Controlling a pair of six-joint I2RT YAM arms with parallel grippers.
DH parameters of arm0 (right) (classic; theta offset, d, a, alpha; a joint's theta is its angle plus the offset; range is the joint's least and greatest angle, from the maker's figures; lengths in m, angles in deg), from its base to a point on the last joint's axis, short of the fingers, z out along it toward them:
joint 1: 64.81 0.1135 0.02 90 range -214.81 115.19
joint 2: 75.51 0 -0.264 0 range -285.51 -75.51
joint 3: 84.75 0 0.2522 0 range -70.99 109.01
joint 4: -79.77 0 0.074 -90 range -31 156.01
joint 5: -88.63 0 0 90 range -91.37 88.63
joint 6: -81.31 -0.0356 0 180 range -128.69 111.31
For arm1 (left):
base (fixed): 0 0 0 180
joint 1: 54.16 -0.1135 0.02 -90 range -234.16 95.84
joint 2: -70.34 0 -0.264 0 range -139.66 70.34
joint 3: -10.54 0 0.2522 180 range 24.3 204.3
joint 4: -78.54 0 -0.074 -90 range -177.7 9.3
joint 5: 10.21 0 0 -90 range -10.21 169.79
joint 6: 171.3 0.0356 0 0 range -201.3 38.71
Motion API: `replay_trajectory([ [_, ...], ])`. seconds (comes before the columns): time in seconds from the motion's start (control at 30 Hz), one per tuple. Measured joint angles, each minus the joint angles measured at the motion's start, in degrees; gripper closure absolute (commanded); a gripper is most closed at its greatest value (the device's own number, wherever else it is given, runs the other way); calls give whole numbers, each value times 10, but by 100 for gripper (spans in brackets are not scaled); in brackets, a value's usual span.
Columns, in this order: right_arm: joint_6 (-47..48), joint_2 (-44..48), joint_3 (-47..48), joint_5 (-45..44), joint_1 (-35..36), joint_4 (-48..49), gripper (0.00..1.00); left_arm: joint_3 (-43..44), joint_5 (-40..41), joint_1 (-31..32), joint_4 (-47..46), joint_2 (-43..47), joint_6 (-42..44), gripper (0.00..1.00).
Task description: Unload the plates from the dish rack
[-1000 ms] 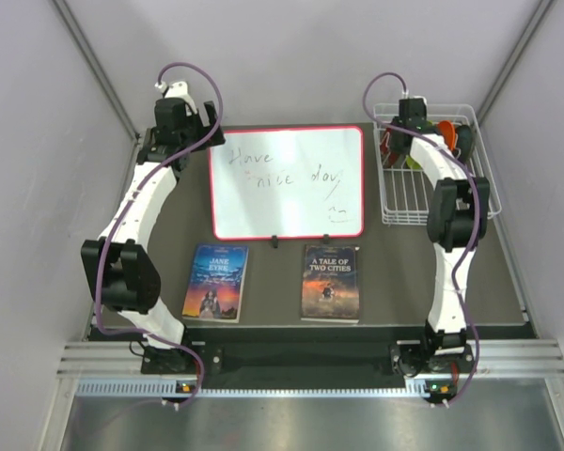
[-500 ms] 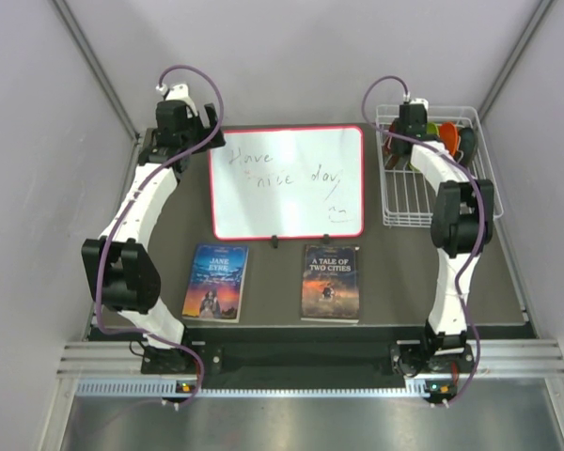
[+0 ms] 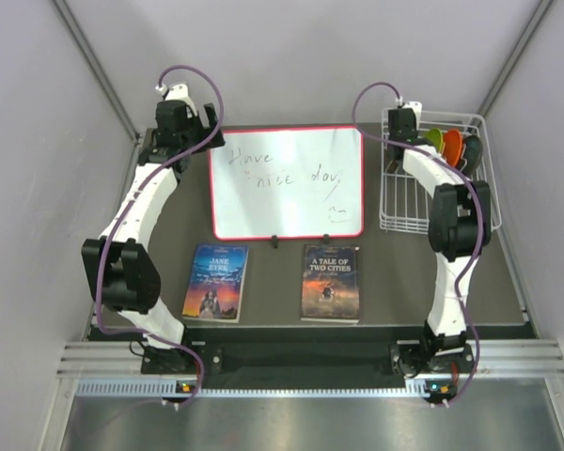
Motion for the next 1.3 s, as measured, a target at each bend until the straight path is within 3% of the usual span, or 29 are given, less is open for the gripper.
replay_trajectory([
  [0.2, 0, 7, -9, -8, 0, -3, 92, 0, 0, 0, 0, 0, 0, 1],
  [0.33, -3, 7, -8, -6, -2, -8, 76, -1, 0, 0, -1, 0, 0, 1],
  [0.73, 9, 7, 48, -16, -6, 12, 59, -4, 2, 0, -2, 0, 0, 1],
  [0.93, 12, 7, 63, -13, -9, 15, 54, -4, 2, 0, -3, 0, 0, 1],
  [1.3, -15, 7, 42, 12, -18, 15, 55, -4, 2, 0, -3, 0, 0, 1],
])
